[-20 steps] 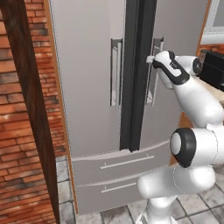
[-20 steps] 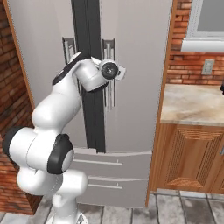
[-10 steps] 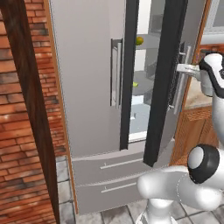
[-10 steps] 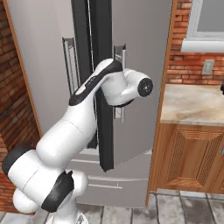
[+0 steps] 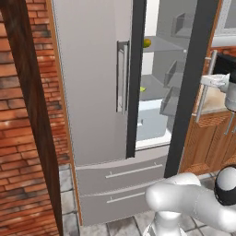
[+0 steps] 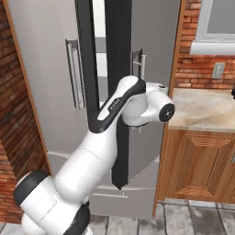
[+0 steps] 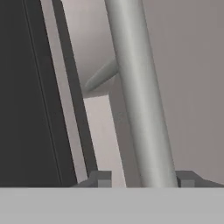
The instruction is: Open the fridge, remove the mango, lemon wedge, and shrimp, and place them on any counter.
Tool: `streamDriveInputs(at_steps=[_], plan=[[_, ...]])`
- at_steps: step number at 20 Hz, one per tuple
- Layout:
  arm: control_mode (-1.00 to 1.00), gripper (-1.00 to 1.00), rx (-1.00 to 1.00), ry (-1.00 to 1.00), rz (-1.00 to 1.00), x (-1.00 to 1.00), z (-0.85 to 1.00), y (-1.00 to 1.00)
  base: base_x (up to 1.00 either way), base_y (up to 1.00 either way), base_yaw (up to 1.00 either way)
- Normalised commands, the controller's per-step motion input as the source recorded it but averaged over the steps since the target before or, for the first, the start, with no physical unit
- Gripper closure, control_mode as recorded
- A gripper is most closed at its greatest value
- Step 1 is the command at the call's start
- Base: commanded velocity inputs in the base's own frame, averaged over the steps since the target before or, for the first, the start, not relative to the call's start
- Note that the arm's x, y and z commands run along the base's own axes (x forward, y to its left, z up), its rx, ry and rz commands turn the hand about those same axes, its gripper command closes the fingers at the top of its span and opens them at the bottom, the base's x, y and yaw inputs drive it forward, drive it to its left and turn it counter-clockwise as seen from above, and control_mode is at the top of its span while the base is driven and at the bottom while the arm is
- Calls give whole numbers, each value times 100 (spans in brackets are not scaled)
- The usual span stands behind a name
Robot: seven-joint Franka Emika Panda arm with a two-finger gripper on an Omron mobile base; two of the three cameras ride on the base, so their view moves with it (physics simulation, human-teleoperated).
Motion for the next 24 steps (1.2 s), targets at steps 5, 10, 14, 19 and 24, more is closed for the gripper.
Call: streamDriveInputs(at_steps=[5,10,14,19,24], plan=[[-100,100,0,0,32,-63,-5,-35,0,0,0],[-100,100,-7,0,27,-95,1,-37,0,0,0],[-100,100,-13,0,23,-100,13,-46,0,0,0],[-100,100,-2,2,30,-97,33,-66,0,0,0],[-100,100,-12,5,32,-85,14,-47,0,0,0]])
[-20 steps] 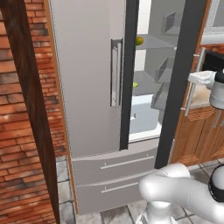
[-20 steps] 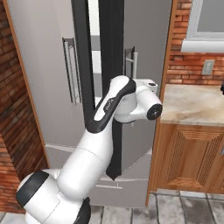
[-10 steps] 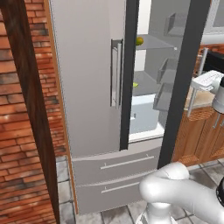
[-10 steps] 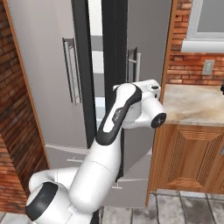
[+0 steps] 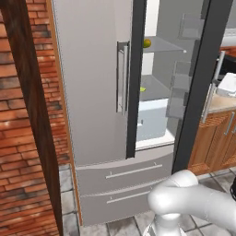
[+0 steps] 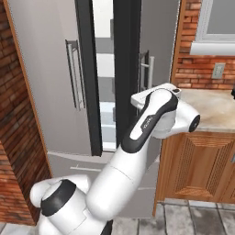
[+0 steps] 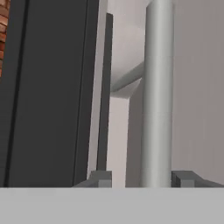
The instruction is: Open the fridge, remove the mango, lemon wedge, and shrimp, and place them on any counter.
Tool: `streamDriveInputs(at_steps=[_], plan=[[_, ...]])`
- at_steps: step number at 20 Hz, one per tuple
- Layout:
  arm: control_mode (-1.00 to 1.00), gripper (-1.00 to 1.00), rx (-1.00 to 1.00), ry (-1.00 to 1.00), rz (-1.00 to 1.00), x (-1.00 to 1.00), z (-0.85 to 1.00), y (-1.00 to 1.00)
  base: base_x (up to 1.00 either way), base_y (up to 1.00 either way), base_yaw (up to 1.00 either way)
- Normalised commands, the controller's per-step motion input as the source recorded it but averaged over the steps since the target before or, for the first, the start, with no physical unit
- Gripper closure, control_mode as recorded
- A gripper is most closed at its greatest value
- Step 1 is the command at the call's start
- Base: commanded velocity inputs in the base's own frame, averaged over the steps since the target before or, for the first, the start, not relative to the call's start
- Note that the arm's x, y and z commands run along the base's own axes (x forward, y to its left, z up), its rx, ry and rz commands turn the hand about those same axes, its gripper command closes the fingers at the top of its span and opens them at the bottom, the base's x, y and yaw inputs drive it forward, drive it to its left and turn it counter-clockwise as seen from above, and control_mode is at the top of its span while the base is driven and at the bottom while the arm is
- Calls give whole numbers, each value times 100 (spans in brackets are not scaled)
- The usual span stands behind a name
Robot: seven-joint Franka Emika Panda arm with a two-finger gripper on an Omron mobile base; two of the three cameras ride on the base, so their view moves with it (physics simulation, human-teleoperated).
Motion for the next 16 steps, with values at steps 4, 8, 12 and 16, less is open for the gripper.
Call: streamDriveInputs(at_steps=[4,8,12,16], plan=[[-100,-100,-13,2,27,-90,0,-13,0,0,0],[-100,-100,-8,0,18,-91,0,-3,0,0,0],[-100,-100,0,0,1,-53,0,0,0,0,0],[-100,-100,5,6,-4,-71,3,-44,0,0,0]])
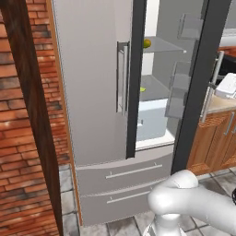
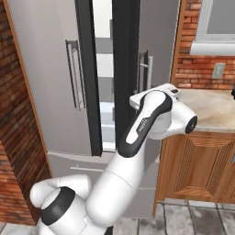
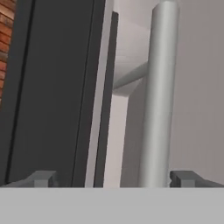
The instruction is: Open the fridge, remove the mango, lemon wedge, and shrimp, and place them on any counter.
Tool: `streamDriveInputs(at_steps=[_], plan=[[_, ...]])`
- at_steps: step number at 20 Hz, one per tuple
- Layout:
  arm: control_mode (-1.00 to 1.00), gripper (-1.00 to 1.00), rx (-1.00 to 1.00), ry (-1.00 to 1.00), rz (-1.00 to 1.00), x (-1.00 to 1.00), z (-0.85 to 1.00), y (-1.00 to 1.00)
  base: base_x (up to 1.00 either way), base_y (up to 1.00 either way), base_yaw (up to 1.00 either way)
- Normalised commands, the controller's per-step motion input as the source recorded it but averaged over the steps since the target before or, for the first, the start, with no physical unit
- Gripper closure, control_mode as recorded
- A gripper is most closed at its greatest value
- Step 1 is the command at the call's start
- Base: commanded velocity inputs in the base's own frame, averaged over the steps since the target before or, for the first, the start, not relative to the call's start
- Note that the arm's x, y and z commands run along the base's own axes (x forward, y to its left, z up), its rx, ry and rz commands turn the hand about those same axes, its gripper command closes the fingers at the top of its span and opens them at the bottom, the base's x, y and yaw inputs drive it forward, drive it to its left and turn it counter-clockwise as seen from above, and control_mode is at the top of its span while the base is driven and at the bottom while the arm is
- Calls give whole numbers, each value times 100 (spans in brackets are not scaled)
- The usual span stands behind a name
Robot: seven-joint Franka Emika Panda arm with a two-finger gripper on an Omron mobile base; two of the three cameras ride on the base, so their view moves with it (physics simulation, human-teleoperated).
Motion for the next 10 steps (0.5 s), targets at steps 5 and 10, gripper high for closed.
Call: streamDriveInputs(at_steps=[5,10], plan=[[-100,-100,10,18,-6,-56,22,-80,0,0,0],[-100,-100,22,22,-33,-80,16,-95,0,0,0]])
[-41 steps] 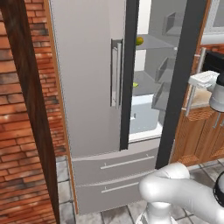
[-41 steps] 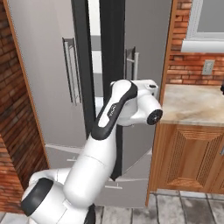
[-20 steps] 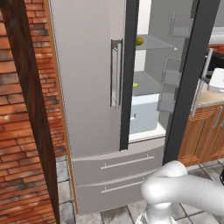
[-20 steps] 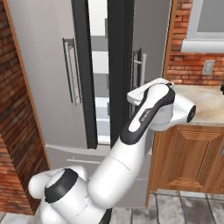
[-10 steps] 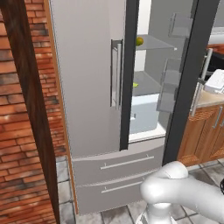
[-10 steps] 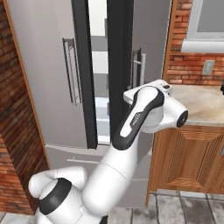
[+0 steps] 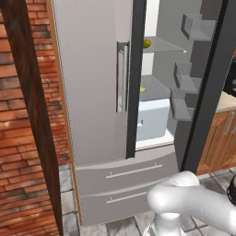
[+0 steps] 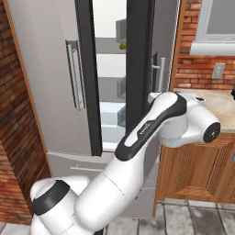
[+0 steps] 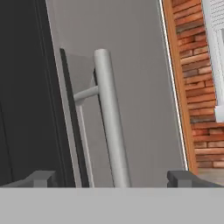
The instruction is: Open the fridge, remove the mango, lemon wedge, and shrimp, and place them on any counter.
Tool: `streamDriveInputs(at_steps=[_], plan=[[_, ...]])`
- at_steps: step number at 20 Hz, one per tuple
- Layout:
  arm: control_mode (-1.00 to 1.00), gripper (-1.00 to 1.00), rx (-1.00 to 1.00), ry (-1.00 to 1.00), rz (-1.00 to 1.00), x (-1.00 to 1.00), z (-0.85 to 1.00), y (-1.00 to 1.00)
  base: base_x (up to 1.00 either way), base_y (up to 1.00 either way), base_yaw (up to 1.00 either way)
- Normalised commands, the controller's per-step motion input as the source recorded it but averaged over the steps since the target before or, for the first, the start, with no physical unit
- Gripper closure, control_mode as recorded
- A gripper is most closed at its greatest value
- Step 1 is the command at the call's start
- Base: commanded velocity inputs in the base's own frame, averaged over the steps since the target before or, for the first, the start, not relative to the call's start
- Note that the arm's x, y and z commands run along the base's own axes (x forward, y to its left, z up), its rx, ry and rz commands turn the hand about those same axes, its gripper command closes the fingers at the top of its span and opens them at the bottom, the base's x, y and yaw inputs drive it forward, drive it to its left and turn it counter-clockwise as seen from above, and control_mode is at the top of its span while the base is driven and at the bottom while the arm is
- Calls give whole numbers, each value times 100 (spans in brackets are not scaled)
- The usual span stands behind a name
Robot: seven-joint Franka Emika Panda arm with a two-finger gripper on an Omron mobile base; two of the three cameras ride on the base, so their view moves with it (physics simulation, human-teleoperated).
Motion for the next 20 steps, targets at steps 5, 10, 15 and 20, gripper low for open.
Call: streamDriveInputs(at_steps=[5,10,15,20], plan=[[-100,-100,27,12,-47,-100,7,-81,0,0,0],[-100,-100,27,3,-26,-94,62,-22,0,0,0],[-100,-100,4,24,-5,-32,79,34,0,0,0],[-100,-100,-12,40,0,1,35,88,0,0,0]])
